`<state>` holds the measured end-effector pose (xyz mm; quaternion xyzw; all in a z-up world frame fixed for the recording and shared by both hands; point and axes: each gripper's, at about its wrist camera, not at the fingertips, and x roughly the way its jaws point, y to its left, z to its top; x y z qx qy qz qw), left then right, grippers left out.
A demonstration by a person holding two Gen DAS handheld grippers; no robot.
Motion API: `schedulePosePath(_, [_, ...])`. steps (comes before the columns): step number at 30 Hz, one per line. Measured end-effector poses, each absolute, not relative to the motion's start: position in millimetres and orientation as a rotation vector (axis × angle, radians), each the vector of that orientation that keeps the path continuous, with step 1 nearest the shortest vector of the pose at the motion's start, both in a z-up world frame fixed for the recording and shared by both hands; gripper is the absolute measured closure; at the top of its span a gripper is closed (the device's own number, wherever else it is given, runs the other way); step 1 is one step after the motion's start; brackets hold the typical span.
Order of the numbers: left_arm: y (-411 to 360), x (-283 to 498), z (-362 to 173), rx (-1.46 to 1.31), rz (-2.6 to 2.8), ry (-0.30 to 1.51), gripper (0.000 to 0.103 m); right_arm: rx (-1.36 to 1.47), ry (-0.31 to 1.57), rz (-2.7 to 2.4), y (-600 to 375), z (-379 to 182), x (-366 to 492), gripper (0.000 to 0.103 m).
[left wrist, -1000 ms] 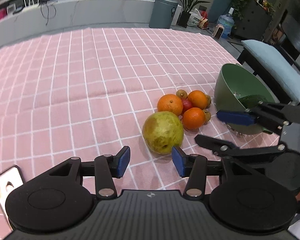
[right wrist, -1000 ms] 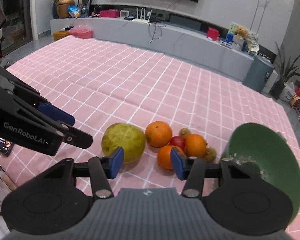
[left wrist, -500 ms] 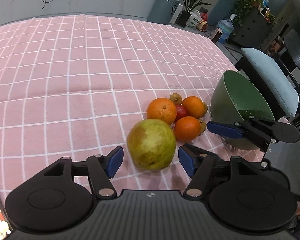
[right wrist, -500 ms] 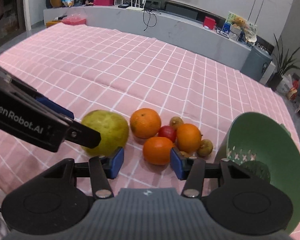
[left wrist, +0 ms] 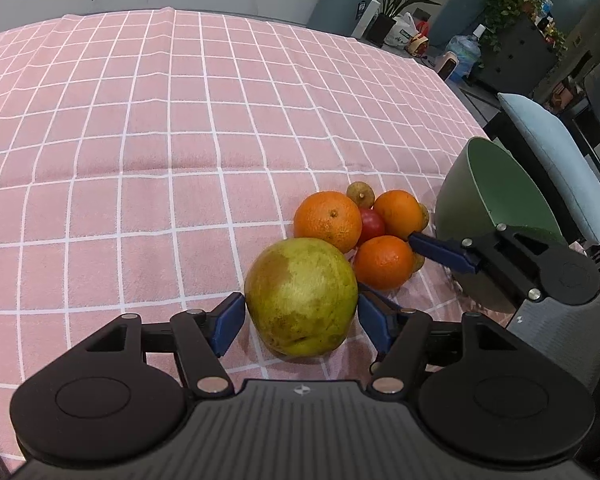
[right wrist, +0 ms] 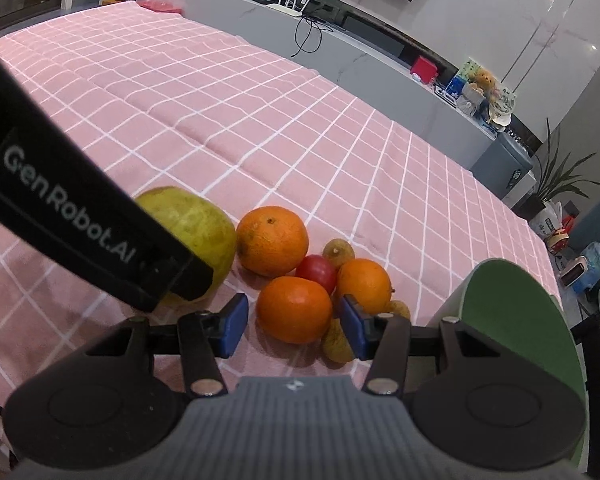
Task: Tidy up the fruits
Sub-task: 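Grasp the yellow-green pear with the left gripper while the right grasps an orange, then lift and carry the pear in the left gripper while the right carries the orange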
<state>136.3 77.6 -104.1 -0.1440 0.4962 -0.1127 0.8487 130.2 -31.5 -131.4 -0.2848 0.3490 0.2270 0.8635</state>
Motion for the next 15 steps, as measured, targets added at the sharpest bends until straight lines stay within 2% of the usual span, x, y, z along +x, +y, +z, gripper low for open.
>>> schedulePosePath(4, [76.3, 137.4, -108.2, -0.308, -0.239, 1.054, 0.028, -0.613, 0.726, 0.472, -30.4, -135.1, 128.7, 0.062])
schedulePosePath(6, [75.1, 136.3, -108.5, -0.308, -0.247, 1.048, 0.031, -0.622, 0.718, 0.473, -29.4, -136.4, 127.1, 0.063])
schedulePosePath(15, [68.4, 129.2, -105.0, -0.258, -0.234, 1.028, 0.033, -0.617, 0.698, 0.483, -29.9, -130.0, 119.1, 0.064])
